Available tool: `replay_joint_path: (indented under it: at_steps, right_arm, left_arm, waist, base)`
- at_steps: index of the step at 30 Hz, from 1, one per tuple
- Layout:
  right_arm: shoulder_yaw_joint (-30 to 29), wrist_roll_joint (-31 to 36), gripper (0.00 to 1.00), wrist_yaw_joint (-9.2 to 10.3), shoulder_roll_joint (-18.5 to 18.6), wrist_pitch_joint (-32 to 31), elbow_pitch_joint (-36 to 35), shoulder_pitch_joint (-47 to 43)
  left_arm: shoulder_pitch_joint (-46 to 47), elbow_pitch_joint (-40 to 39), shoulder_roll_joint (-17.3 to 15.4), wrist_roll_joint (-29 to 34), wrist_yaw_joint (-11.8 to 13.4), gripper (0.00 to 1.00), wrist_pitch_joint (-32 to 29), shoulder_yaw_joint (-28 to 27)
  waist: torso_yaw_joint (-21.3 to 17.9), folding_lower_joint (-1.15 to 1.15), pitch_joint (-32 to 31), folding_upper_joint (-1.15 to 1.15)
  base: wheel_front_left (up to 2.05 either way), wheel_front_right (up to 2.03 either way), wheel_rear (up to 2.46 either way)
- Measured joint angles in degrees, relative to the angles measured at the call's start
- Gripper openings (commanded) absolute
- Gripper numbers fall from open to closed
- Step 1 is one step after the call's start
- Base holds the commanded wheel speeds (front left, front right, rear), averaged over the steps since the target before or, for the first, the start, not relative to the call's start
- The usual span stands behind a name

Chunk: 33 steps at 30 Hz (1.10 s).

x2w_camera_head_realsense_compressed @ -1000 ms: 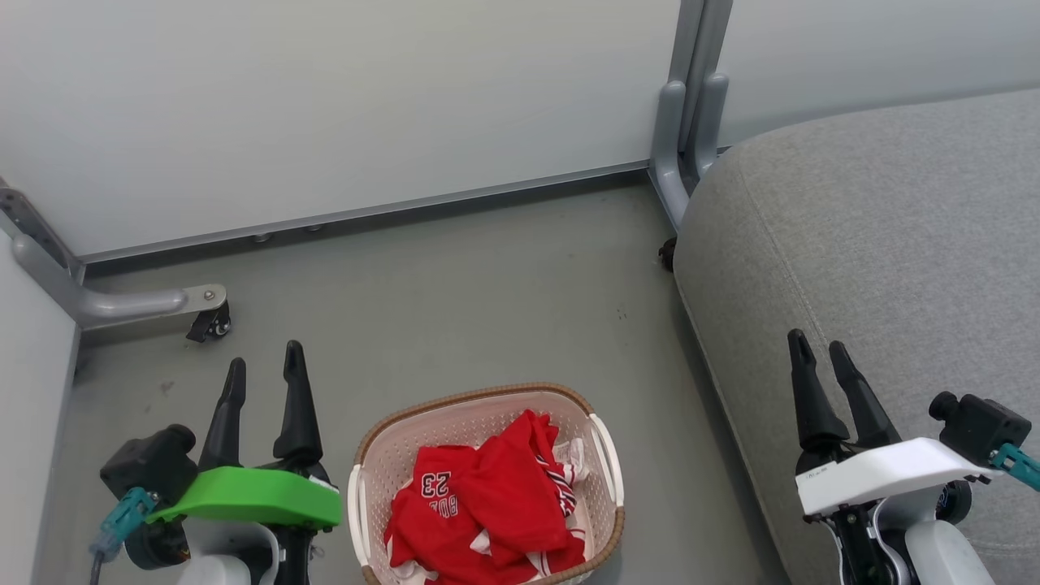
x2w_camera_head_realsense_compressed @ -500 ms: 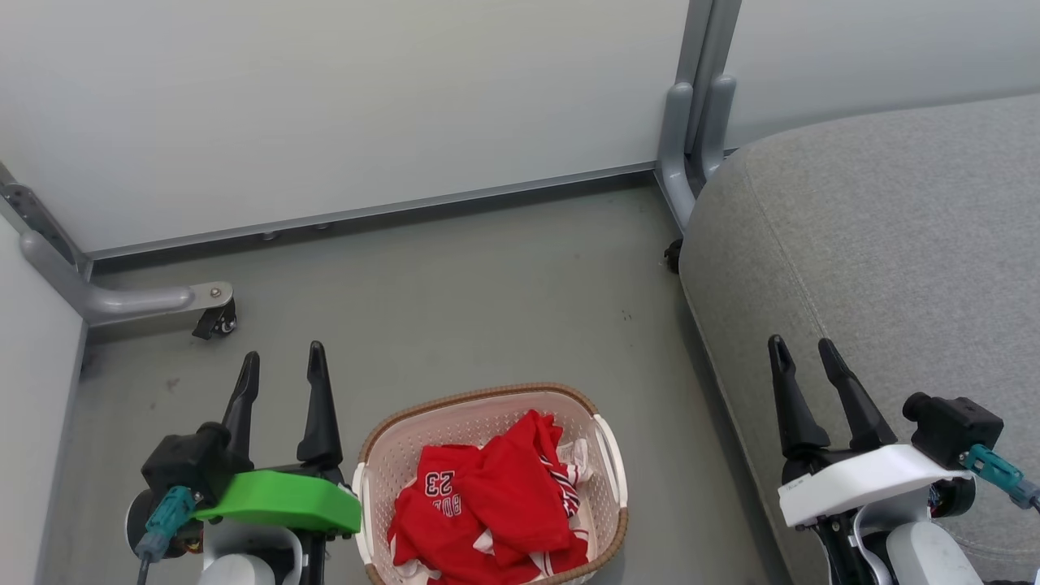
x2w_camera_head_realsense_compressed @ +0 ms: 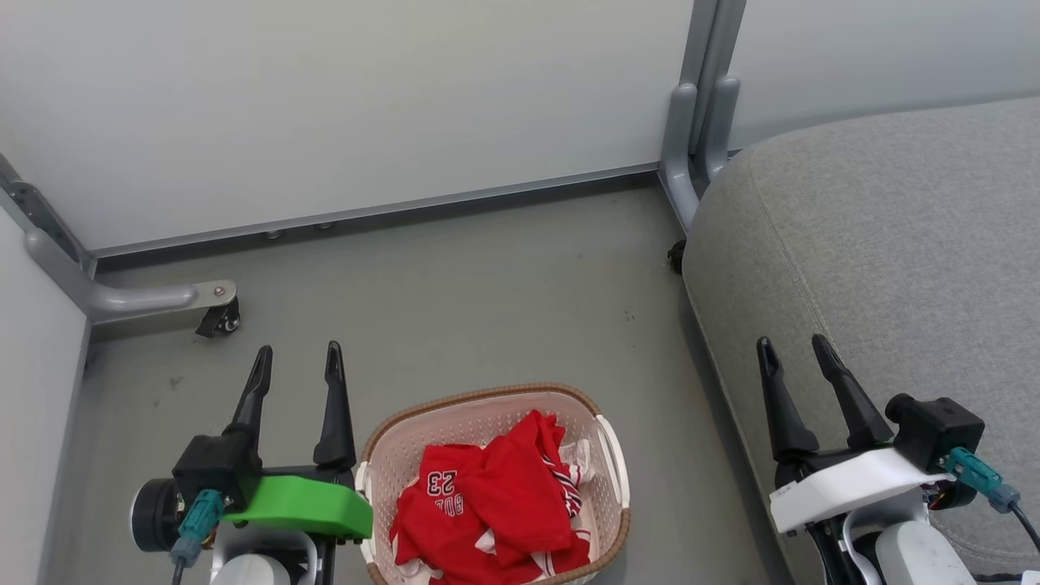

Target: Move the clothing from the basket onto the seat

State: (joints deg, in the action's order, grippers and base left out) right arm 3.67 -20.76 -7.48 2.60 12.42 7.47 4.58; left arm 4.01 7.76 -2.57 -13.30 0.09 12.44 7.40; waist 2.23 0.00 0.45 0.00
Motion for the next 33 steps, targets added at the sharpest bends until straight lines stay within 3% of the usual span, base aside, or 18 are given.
replay_joint_path:
  at_steps: [23, 33]
  right_arm:
    - [0.51, 9.69, 1.0, 0.0, 0.1, 2.52, 0.59, 0.23]
    - [0.52, 9.98, 1.0, -0.01, 0.12, 2.58, 1.59, 0.26]
  left_arm:
    - [-0.02, -0.47, -0.1, 7.39, 0.18, 1.0, 2.43, 1.44]
    - [-0.08, 2.3, -0.13, 6.38, 0.18, 1.0, 2.69, 1.52]
  waist:
    - [0.92, 0.0, 0.12, 0.0]
    - [0.89, 0.0, -0.01, 0.0]
  base:
    - [0.0, 0.0, 0.0]
    - [0.0, 0.0, 0.0]
